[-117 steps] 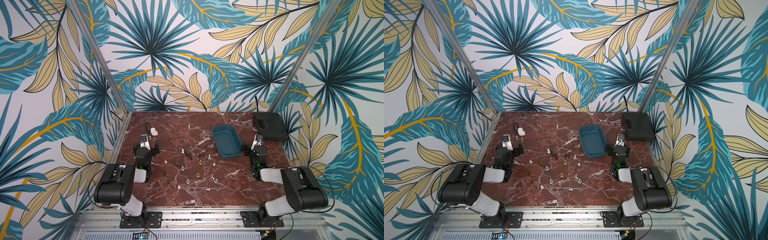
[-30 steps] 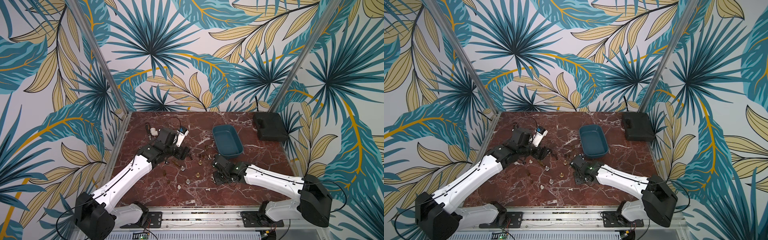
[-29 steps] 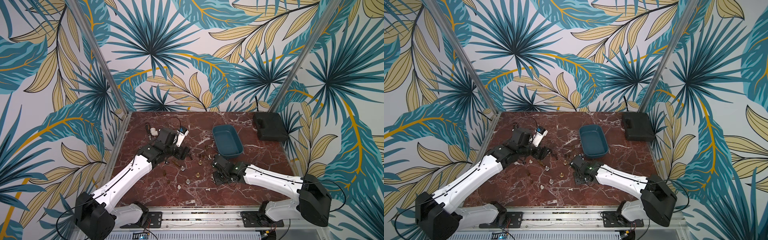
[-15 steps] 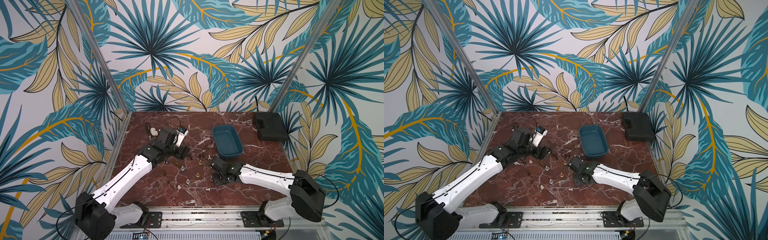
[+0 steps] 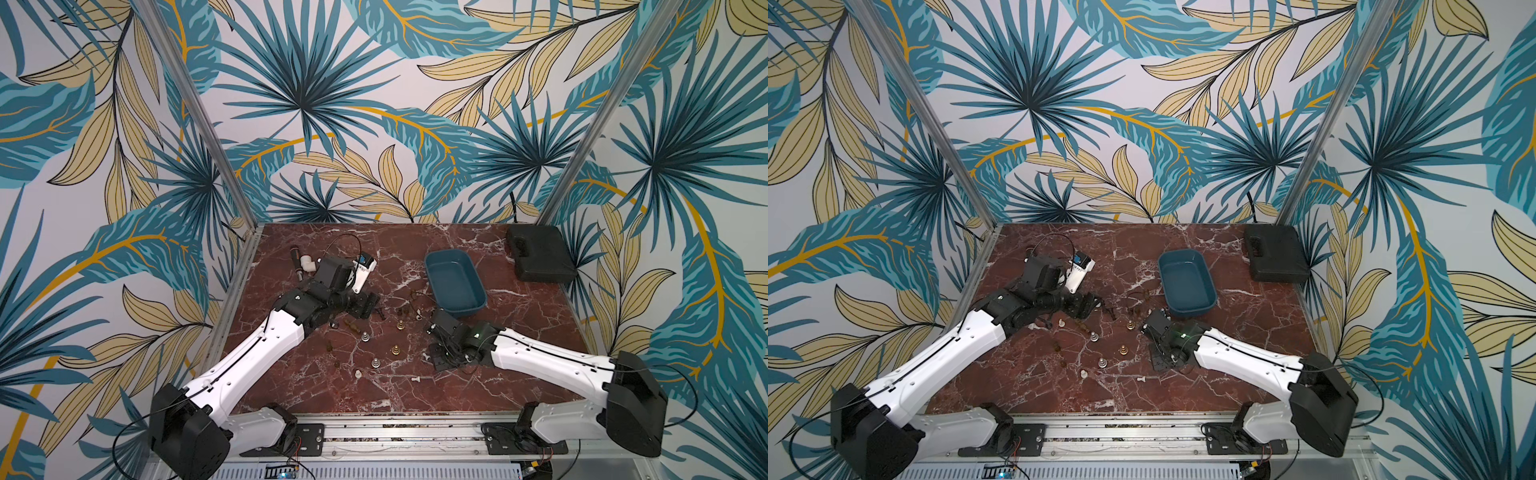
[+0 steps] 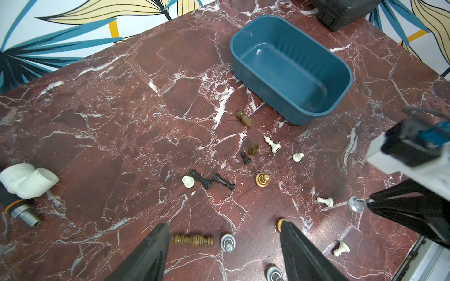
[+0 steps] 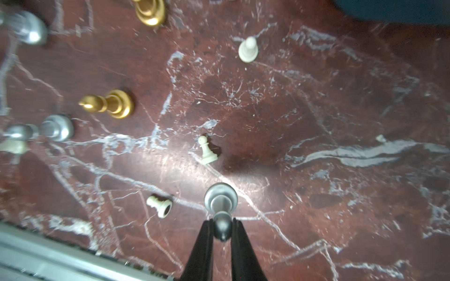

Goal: Put the chess pieces into the storage box
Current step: Place the chess piece in the storage box.

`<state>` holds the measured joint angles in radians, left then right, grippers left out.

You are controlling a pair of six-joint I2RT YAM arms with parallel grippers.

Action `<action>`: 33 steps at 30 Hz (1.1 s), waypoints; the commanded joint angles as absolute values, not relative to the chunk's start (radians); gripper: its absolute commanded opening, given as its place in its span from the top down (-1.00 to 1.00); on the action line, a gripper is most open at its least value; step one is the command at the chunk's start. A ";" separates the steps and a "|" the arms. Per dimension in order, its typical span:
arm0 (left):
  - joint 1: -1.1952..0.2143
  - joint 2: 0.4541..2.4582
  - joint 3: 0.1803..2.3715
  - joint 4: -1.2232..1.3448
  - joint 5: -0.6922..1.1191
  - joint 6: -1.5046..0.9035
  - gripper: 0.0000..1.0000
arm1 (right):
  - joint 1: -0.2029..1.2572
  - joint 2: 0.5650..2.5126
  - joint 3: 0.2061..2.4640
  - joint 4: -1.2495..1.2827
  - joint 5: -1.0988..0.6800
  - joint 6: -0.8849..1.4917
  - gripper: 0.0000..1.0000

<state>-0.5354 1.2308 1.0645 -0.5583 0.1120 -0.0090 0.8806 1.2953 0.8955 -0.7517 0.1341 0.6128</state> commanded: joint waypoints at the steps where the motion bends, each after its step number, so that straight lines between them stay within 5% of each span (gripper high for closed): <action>1: -0.541 1.241 1.072 -0.558 0.123 -0.013 -0.50 | 0.882 1.221 0.988 -0.908 0.173 0.587 0.85; 9: -0.572 1.280 1.081 -0.549 0.144 -0.033 -0.46 | 0.668 1.357 1.242 -0.989 0.219 0.442 0.89; 20: -0.594 1.343 1.082 -0.536 0.163 -0.064 -0.46 | 0.368 1.832 1.556 -0.874 0.132 0.306 0.88; 33: -0.595 1.372 1.097 -0.540 0.171 -0.062 -0.46 | 0.248 2.080 1.698 -0.863 0.169 0.292 0.82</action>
<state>-0.5907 1.3678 1.0676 -0.5495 0.1616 -0.0593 0.2626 2.0895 1.6787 -0.8558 0.1387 0.3058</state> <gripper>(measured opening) 0.732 0.160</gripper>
